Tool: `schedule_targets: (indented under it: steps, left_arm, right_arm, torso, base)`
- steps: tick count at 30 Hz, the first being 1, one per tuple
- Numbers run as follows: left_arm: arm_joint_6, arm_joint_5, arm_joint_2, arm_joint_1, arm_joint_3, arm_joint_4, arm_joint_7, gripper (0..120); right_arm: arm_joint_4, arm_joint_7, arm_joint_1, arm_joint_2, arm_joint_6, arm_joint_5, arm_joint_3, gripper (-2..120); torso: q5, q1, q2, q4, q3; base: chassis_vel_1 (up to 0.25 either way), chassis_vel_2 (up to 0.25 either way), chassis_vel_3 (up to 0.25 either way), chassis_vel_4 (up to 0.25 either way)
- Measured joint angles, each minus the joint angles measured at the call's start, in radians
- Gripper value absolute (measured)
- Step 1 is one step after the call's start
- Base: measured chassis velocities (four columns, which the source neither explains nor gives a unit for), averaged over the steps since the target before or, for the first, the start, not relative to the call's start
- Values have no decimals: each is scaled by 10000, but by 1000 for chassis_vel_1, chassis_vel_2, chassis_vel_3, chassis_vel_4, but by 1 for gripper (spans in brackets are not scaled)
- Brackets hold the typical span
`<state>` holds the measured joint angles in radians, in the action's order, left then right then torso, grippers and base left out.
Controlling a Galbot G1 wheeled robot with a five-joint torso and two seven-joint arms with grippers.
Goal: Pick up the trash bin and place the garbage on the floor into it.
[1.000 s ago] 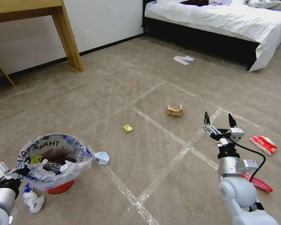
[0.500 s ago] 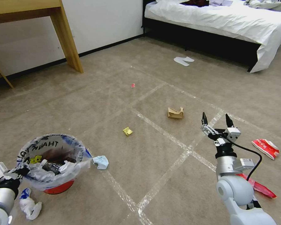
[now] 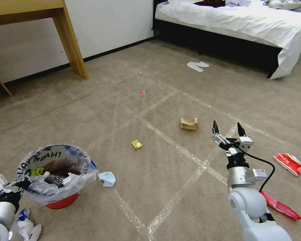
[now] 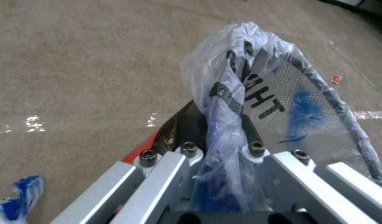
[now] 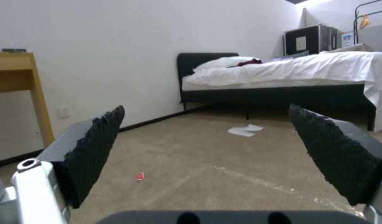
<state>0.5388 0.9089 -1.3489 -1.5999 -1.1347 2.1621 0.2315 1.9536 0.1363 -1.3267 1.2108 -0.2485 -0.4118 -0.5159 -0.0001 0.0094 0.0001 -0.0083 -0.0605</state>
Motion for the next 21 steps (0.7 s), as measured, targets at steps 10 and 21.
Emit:
schedule_targets:
  steps: [10,21]
  left_arm:
    - [-6,39,78,11,-57,-49,0,5]
    - [-5,138,122,3,-193,-44,29,5]
  right_arm:
    - [-38,-40,57,6,-12,31,30,100]
    - [-62,-50,99,0,-12,53,62,100]
  torso:
    - [0,0,0,0,-1]
    - [0,-1,0,0,0]
  base:
    - [-14,15,10,-13]
    - [-17,22,20,-22]
